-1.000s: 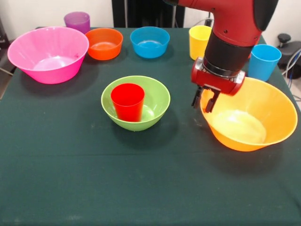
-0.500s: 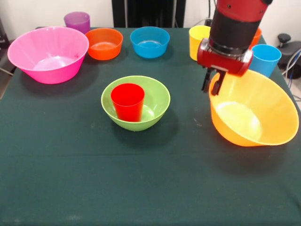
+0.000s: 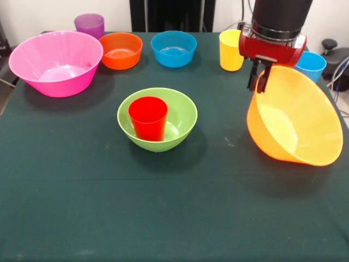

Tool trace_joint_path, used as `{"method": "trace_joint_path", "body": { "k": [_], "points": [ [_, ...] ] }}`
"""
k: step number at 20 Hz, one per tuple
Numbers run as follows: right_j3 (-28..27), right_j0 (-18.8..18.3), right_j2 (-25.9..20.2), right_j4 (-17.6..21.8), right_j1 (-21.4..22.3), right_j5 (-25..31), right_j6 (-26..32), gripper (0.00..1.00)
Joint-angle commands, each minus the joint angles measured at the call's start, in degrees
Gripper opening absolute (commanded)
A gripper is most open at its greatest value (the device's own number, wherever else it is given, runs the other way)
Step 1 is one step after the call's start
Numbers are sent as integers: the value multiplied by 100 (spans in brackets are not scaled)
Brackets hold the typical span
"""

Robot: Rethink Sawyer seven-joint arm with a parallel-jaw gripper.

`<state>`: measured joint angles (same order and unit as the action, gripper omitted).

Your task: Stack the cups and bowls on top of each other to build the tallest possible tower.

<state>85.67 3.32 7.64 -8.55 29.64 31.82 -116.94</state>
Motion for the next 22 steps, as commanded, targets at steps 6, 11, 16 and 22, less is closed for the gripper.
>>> {"method": "trace_joint_path", "body": {
  "k": [6, 11, 16, 22],
  "points": [
    [677, -188, -827, 173, 128, -101, -148, 0],
    [764, -232, -870, 179, 195, -115, -116, 0],
    [911, -407, -997, 171, 357, -72, 42, 0],
    [1159, -775, -1321, 142, 578, -9, 244, 0]
  ]
}}
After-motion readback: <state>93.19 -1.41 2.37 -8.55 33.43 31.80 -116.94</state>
